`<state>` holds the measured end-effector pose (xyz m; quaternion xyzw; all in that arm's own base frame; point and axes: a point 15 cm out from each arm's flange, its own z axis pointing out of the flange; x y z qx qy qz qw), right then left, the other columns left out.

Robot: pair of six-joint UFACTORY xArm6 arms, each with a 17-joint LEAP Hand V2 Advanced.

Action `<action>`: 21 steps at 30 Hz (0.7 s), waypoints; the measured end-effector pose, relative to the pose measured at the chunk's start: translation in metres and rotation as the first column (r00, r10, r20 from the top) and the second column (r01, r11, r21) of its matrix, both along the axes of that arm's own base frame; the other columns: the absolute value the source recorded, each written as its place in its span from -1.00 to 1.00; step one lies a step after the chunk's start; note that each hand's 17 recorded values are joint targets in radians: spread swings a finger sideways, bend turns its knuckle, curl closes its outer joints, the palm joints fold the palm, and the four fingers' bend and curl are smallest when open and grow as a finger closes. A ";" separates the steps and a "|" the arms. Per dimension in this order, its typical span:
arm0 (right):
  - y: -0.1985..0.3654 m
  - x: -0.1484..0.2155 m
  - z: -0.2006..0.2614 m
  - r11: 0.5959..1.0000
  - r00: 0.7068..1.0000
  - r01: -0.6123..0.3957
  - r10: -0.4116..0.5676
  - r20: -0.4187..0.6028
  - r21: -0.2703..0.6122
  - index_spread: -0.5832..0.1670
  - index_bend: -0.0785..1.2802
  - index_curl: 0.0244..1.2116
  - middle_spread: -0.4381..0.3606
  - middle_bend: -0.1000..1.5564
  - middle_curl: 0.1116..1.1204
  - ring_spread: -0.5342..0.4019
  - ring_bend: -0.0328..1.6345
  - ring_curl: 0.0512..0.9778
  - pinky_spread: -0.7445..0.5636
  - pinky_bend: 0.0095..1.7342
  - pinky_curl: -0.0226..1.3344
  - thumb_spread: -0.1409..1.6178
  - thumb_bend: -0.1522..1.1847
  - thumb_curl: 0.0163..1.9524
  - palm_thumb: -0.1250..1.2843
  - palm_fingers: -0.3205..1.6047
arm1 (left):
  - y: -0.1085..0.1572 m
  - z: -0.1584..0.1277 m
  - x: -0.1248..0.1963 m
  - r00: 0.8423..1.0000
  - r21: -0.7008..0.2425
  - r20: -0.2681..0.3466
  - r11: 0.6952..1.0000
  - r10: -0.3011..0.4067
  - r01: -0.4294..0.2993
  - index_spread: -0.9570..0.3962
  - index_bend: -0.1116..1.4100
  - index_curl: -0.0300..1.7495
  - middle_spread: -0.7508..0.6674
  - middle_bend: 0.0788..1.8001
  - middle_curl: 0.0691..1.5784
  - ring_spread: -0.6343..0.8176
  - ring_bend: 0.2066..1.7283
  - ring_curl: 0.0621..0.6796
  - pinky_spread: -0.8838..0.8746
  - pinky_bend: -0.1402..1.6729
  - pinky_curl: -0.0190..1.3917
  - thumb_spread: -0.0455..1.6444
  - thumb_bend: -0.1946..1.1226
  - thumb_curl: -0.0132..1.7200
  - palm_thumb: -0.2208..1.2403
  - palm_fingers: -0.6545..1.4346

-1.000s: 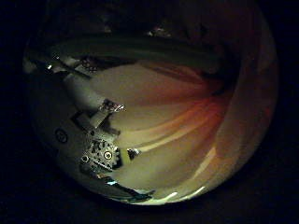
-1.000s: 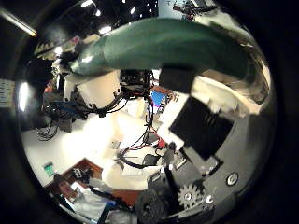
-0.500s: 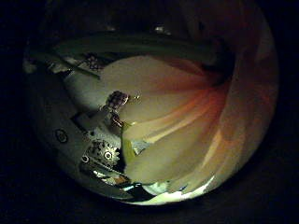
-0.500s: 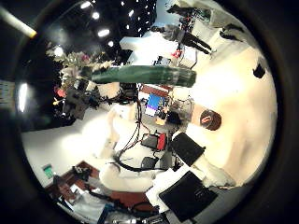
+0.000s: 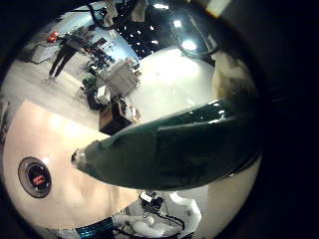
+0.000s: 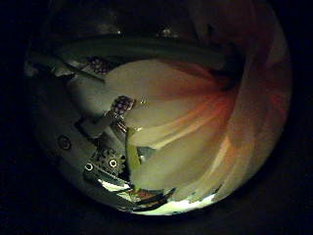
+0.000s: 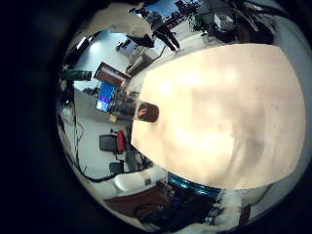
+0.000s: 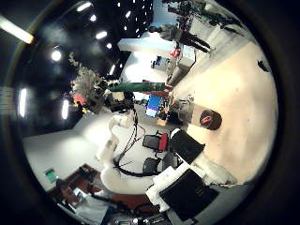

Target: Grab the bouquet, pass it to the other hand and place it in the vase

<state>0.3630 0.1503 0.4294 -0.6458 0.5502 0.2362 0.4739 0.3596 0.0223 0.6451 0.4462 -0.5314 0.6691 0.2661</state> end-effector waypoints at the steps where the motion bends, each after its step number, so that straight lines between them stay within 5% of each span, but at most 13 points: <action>1: 0.000 0.000 0.000 1.000 1.000 0.000 0.000 0.000 0.000 -0.41 -0.62 -0.39 0.12 -0.38 -0.50 0.37 -0.01 -0.54 0.82 0.01 -0.39 0.31 -0.81 -0.47 0.16 -0.58 | 0.004 -0.001 0.000 1.000 -0.002 -0.002 1.000 0.011 -0.011 -0.51 0.29 0.17 -0.50 0.47 -0.12 -0.64 0.73 0.62 -0.70 0.39 0.57 0.37 -0.68 -0.06 0.58 0.70; 12: 0.000 0.000 -0.008 1.000 1.000 -0.003 0.003 -0.011 0.001 -0.36 -0.64 -0.45 0.13 -0.45 -0.54 0.39 -0.09 -0.60 0.85 -0.07 -0.48 0.32 -0.81 -0.49 0.15 -0.53 | 0.059 -0.035 0.002 0.982 0.060 -0.053 0.982 0.180 -0.177 -0.54 0.24 0.22 -0.49 0.47 -0.12 -0.64 0.74 0.62 -0.72 0.38 0.63 0.37 -0.71 -0.03 0.60 0.69; 21: -0.001 0.004 -0.009 1.000 1.000 -0.005 0.005 -0.013 0.003 -0.35 -0.63 -0.49 0.13 -0.49 -0.55 0.39 -0.12 -0.63 0.84 -0.11 -0.53 0.31 -0.81 -0.50 0.16 -0.51 | 0.064 -0.063 0.009 0.978 0.058 -0.097 0.982 0.186 -0.181 -0.56 0.22 0.24 -0.50 0.47 -0.12 -0.64 0.73 0.62 -0.73 0.35 0.67 0.37 -0.71 -0.02 0.60 0.69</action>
